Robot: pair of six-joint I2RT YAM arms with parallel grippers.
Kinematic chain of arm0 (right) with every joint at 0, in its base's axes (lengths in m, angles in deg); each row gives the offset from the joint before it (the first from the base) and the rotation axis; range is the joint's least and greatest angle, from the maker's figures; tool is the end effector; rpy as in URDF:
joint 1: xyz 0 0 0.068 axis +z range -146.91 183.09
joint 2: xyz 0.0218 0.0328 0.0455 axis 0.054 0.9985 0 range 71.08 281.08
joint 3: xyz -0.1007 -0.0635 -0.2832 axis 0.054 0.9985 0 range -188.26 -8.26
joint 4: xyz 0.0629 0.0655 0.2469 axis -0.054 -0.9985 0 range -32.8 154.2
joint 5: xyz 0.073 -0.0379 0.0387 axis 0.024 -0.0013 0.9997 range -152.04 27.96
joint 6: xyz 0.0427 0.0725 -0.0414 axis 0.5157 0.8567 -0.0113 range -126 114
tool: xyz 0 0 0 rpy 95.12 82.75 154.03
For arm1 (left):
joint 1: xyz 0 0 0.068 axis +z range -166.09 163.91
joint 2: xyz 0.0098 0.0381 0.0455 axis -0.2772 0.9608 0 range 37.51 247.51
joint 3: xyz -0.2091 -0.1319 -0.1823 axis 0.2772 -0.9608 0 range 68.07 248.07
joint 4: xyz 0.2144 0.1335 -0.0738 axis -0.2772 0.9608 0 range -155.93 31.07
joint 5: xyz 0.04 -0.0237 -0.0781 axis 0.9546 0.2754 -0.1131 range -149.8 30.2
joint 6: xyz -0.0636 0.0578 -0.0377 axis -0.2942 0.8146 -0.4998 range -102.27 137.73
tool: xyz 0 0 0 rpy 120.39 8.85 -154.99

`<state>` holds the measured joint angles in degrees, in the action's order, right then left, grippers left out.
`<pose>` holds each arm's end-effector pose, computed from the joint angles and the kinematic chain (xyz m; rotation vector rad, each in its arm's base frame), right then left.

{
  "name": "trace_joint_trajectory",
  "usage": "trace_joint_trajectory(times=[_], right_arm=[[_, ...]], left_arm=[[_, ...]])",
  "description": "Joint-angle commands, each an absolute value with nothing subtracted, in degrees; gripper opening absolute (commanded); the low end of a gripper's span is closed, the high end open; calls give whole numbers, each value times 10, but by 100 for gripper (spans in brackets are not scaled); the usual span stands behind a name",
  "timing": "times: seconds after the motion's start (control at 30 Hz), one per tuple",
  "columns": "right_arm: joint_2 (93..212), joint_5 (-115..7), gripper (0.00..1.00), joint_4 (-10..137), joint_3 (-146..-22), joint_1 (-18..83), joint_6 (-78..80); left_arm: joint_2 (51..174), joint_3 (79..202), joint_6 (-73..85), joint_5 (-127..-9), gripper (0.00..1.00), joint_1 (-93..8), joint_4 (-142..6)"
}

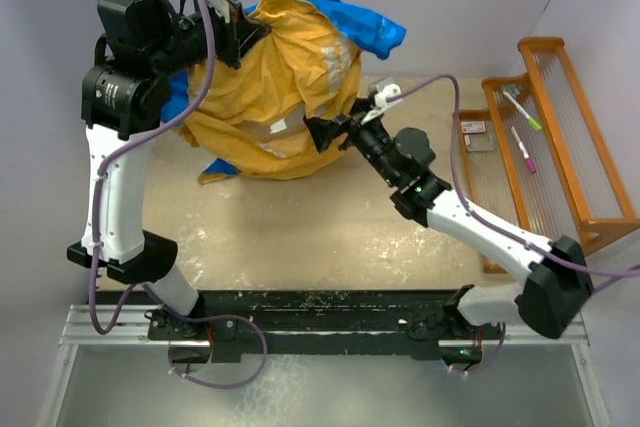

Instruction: Remove the pillowcase from the pillow

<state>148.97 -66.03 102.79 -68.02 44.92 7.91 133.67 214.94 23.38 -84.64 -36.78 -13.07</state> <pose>0.2713 0.2348 0.4419 -0.2411 1.2308 0.8049 0.2799 -0.1436 0.6344 0.6937 1.4779 -0.5501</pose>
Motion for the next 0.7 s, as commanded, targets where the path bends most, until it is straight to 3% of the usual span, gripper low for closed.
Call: trace_joint_trajectory(times=[0.0, 0.27, 0.53, 0.67], right_arm=[[1383, -622, 100, 1074, -633, 455, 105], [1251, -563, 98, 1021, -613, 455, 149], [1336, -462, 91, 975, -694, 455, 176], [1347, -477, 91, 976, -688, 455, 178]], left_arm=[[1286, 2101, 190, -808, 0, -372, -295], [1311, 2168, 183, -810, 0, -402, -282], [1298, 2195, 169, -843, 0, -431, -290], [1271, 2183, 197, -835, 0, -431, -301]])
